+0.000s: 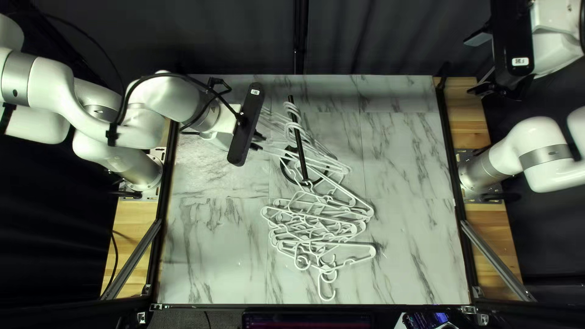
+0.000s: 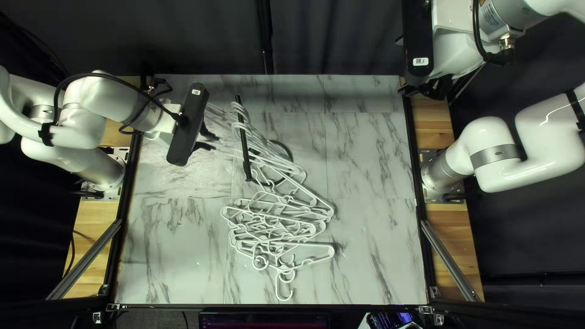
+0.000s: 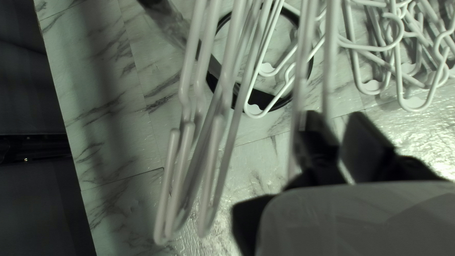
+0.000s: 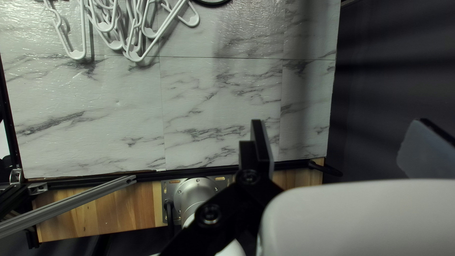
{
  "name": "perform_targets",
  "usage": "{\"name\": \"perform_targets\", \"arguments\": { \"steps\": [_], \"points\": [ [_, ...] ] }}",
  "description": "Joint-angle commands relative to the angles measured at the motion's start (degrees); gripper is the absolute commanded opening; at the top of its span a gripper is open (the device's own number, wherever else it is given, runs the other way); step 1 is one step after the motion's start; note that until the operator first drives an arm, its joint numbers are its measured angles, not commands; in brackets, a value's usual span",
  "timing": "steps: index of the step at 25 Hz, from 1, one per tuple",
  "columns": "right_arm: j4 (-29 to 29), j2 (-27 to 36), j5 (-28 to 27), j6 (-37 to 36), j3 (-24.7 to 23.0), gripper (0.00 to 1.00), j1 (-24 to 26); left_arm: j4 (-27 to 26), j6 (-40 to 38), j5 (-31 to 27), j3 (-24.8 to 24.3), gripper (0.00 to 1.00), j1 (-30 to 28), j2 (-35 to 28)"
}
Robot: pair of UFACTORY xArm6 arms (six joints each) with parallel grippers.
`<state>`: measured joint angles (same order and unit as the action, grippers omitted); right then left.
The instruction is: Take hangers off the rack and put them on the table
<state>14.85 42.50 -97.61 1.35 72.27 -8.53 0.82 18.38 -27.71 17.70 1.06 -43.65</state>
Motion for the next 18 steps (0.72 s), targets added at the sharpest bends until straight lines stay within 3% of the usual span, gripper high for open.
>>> {"name": "perform_targets", "arguments": {
  "steps": [1,5,11,18],
  "points": [
    [0.00,0.00,0.00,0.00,0.00,1.00,0.00,4.75,-6.46,-3.35,2.70,0.05,-2.80,-0.62],
    [0.00,0.00,0.00,0.00,0.00,1.00,0.00,10.49,-14.56,-7.49,5.42,0.05,-6.82,-1.71],
    [0.00,0.00,0.00,0.00,0.00,1.00,0.00,21.75,-31.42,-9.86,8.13,0.02,-14.00,1.92],
    [0.00,0.00,0.00,0.00,0.00,1.00,0.00,27.05,-41.03,-14.21,12.50,0.02,-20.39,6.23]
  ]
}}
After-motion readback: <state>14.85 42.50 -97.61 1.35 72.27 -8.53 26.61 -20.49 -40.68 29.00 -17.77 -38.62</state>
